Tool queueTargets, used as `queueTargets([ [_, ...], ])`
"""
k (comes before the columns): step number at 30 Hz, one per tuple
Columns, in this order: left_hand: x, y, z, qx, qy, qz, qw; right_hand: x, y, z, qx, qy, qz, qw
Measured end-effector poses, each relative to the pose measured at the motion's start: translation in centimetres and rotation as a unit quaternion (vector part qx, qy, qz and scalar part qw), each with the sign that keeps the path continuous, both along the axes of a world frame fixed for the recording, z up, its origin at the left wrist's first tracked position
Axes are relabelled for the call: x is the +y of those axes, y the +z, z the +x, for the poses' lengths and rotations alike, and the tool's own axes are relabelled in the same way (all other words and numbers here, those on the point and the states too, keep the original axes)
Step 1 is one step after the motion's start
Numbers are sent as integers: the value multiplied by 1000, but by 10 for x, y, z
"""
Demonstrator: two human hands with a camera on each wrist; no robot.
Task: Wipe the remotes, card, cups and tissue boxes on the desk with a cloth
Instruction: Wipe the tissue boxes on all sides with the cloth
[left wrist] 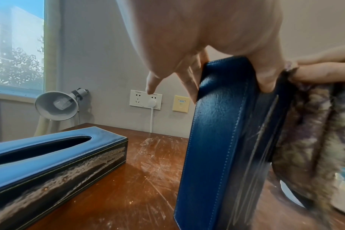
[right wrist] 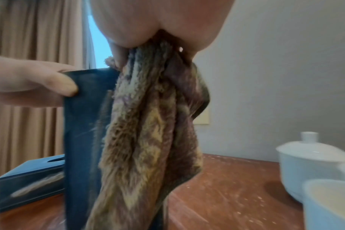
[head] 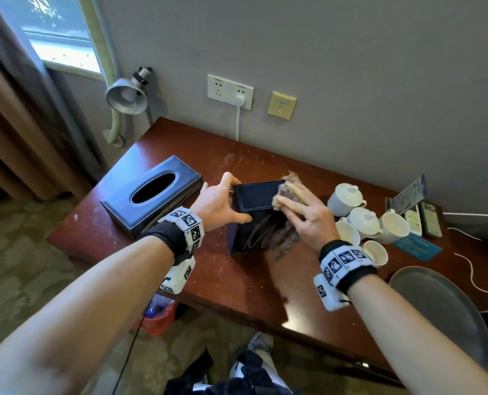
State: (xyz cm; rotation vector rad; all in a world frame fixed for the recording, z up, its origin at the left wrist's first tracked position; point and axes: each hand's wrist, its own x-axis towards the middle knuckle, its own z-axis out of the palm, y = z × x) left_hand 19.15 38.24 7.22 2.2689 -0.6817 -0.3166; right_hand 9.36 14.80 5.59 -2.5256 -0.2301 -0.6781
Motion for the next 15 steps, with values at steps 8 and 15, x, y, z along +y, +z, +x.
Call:
queueTargets([
  [8,-4,2,-3,-8,8,15,1000,30,3,4,4,-55,81,995],
  [15,-6,9,-15,-4,26,19,999,26,16,25,116,-123,273,947],
])
